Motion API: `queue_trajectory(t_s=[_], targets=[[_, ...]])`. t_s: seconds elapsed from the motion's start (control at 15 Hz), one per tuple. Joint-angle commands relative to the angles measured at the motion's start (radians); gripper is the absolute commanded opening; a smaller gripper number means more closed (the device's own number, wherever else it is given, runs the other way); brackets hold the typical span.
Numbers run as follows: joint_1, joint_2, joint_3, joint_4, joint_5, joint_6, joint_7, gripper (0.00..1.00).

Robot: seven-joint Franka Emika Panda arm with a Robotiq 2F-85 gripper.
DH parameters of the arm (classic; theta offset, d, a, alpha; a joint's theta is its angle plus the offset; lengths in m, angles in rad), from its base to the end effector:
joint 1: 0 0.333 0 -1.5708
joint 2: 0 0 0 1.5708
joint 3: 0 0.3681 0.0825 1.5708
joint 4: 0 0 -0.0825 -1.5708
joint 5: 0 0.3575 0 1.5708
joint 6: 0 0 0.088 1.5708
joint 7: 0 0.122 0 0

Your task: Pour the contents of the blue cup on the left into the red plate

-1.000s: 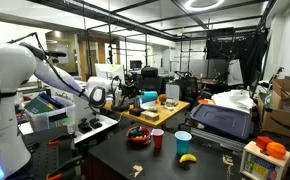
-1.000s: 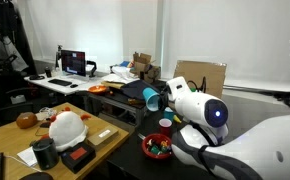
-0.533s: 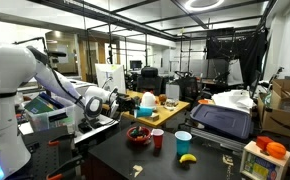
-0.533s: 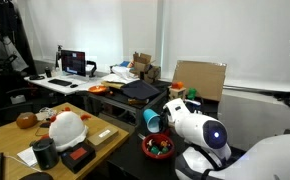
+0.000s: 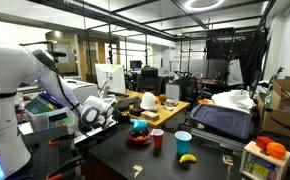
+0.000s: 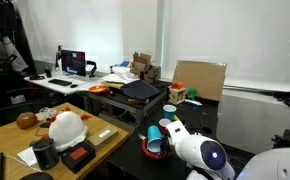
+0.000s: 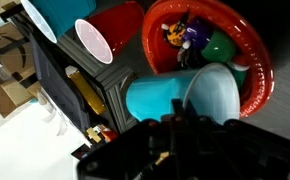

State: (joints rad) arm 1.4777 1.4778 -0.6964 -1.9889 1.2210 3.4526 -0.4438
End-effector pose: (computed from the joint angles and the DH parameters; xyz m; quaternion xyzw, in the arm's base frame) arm 0.4632 0.2887 0.0202 0.8389 0.2579 0.3719 0.3024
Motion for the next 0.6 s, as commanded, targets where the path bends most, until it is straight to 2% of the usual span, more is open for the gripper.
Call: queue_trajectory(t_s=[0.0, 0.13, 0.53], targets=[[0.085, 0.0, -0.052, -0.073, 0.031, 0.0, 0.046, 0.01], [0.128, 0.0, -0.082, -0.108, 0.055, 0.0, 0.049, 0.01], [0.25, -0.034, -0.097, -0.209, 0.046, 0.0, 0.049, 0.01]])
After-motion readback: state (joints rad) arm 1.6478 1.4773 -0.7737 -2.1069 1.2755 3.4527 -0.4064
